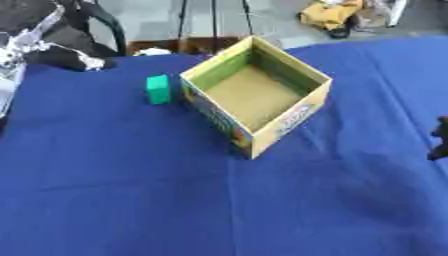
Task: Pick up objects on the table and place them in the box.
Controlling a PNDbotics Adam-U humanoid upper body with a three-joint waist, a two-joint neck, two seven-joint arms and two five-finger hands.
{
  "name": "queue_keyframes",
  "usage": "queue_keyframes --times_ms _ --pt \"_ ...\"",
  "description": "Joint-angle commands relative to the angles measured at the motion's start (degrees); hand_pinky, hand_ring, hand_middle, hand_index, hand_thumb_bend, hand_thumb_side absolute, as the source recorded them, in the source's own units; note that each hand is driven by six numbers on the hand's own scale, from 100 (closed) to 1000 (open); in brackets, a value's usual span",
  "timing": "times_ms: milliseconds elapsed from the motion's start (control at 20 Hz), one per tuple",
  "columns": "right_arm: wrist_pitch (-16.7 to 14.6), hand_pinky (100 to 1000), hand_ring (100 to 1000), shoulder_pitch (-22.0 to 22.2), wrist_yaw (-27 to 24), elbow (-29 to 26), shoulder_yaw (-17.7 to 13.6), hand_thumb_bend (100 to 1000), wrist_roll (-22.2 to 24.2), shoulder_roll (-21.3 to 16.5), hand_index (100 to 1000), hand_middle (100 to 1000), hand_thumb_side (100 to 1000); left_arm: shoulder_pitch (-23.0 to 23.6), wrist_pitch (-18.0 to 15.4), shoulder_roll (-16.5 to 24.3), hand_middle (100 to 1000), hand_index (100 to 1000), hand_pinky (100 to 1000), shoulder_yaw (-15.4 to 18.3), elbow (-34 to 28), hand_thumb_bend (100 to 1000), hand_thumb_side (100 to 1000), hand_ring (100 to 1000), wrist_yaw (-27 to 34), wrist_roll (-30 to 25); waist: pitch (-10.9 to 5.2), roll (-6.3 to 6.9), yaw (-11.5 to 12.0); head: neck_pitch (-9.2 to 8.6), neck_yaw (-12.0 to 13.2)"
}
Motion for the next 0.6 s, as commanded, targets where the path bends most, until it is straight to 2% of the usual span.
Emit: queue_keyframes --times_ms 50,350,600 --pt "-0.14 487 437 -0.45 -0.15 -0.67 0.07 354 0.31 -1.64 751 573 613 -3.54 -2.36 -0.53 680 795 696 -0.38 5.74 723 417 674 -4.80 0.22 -1.14 0.00 -0.35 0.03 0.43" --pt "-0.15 487 437 -0.61 -0.20 -0.63 0.41 353 0.69 -1.64 752 573 613 -7.83 -5.45 -4.34 665 782 695 -0.32 14.15 699 398 669 -9.64 2.25 -1.00 0.35 -1.42 -0.14 1.00" --pt "-0.16 487 437 -0.89 -0.14 -0.65 0.61 353 0.96 -1.72 752 572 611 -8.91 -6.76 -6.12 664 782 698 -0.29 17.23 682 395 670 -11.46 2.63 -0.52 0.64 -2.39 -0.33 1.53"
